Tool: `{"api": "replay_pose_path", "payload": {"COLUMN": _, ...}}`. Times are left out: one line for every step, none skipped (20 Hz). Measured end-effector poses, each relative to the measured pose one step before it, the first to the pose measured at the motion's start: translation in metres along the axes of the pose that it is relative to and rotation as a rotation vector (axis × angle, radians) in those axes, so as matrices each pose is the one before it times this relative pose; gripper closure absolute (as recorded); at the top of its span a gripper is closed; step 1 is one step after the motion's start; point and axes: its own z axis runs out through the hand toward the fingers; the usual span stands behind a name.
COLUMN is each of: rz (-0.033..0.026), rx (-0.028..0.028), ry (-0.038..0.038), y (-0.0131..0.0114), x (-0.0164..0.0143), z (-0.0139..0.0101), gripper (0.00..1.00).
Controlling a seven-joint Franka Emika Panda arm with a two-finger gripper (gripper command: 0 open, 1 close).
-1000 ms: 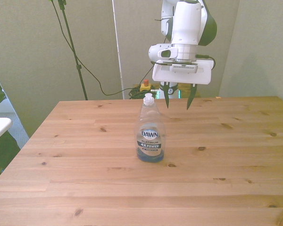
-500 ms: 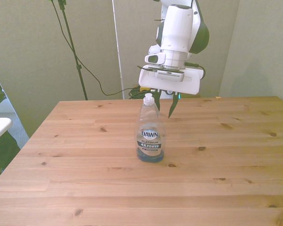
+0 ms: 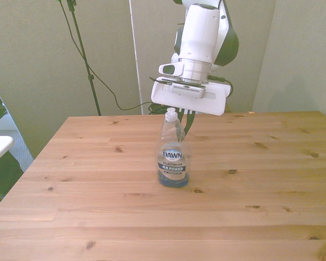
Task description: Knock down the dish soap
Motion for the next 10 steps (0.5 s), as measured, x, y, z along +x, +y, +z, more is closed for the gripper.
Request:
{"api": "replay_pose_path", "payload": {"rz": 0.00763, "rx": 0.00199, "ry": 0.00670, "y": -0.00630, "x": 0.00409, "z": 0.00214, "gripper": 1.00}}
{"api": "replay_pose_path", "payload": {"rz": 0.00857, "rx": 0.00210, "ry": 0.00601, "y": -0.00658, "x": 0.00414, "z": 0.00285, "gripper": 1.00}}
{"api": "replay_pose_path", "payload": {"rz": 0.00931, "rx": 0.00237, "ry": 0.00466, "y": -0.00685, "x": 0.00429, "z": 0.00358, "gripper": 1.00}}
{"api": "replay_pose_path", "payload": {"rz": 0.00818, "rx": 0.00255, "ry": 0.00530, "y": -0.00724, "x": 0.00440, "z": 0.00391, "gripper": 1.00}}
{"api": "replay_pose_path", "payload": {"rz": 0.00565, "rx": 0.00189, "ry": 0.00551, "y": -0.00768, "x": 0.00410, "z": 0.00442, "gripper": 1.00}}
{"api": "replay_pose_path", "payload": {"rz": 0.00447, "rx": 0.00204, "ry": 0.00561, "y": -0.00807, "x": 0.00338, "z": 0.00456, "gripper": 1.00}}
{"api": "replay_pose_path", "payload": {"rz": 0.00308, "rx": 0.00021, "ry": 0.00456, "y": -0.00810, "x": 0.00240, "z": 0.00489, "gripper": 1.00}}
{"api": "replay_pose_path", "payload": {"rz": 0.00196, "rx": -0.00166, "ry": 0.00342, "y": -0.00794, "x": 0.00094, "z": 0.00536, "gripper": 1.00}}
{"api": "replay_pose_path", "payload": {"rz": 0.00229, "rx": -0.00114, "ry": 0.00324, "y": -0.00729, "x": 0.00028, "z": 0.00526, "gripper": 1.00}}
{"api": "replay_pose_path", "payload": {"rz": 0.00104, "rx": -0.00035, "ry": 0.00386, "y": -0.00691, "x": -0.00034, "z": 0.00489, "gripper": 1.00}}
